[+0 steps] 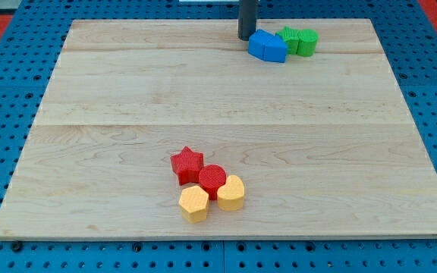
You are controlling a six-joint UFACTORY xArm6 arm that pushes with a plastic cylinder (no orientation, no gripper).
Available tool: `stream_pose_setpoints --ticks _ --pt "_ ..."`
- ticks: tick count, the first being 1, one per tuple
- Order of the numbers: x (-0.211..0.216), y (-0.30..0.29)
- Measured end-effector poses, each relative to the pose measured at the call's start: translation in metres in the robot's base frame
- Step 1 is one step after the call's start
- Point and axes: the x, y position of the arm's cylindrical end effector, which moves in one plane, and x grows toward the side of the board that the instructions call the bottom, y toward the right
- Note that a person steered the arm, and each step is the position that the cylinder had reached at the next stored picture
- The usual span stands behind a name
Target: Push the hexagon and red circle towards the triangle
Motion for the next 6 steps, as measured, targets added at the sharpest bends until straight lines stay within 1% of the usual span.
stream_pose_setpoints --ticks 1,3,4,5,6 --pt "0.021 -0.098" --pt "0.22 -0.154" --pt "0.295 -0.159" --pt "0.371 -0.133" --pt "0.373 -0.116"
